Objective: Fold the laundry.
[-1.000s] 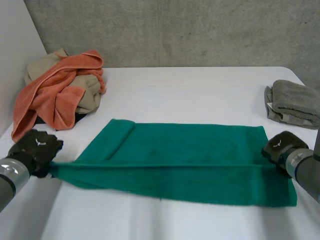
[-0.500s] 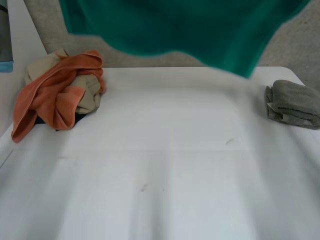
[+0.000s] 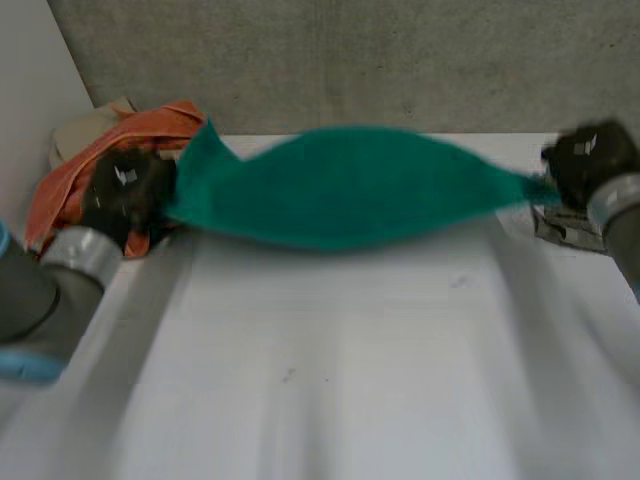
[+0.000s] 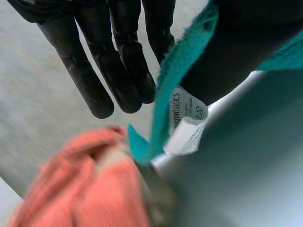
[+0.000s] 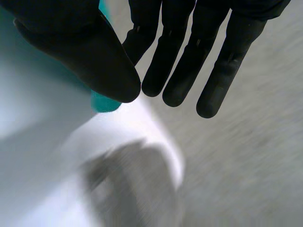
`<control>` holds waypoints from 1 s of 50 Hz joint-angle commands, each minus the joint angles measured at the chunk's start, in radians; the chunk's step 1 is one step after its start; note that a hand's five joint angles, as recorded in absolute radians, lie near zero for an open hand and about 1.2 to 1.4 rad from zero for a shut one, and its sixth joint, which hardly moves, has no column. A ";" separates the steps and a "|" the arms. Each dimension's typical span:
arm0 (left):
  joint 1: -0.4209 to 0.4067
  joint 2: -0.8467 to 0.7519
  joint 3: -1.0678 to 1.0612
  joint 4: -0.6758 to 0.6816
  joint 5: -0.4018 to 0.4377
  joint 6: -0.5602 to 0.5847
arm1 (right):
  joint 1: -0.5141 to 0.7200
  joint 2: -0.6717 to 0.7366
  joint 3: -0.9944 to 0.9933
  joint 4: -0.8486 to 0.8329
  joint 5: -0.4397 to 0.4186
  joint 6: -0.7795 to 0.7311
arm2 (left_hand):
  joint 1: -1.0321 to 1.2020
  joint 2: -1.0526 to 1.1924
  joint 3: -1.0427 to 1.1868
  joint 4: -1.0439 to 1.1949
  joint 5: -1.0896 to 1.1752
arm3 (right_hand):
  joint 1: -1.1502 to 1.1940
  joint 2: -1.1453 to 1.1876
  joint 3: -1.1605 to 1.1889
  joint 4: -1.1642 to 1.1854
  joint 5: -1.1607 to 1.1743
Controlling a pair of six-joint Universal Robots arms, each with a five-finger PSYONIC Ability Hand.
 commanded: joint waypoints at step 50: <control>-0.095 -0.511 0.629 -0.287 -0.144 0.370 | 0.021 0.389 -0.261 -0.140 0.131 -0.230 | 0.161 0.127 0.133 0.126 0.160 | 0.219 0.217 0.202 0.195 0.189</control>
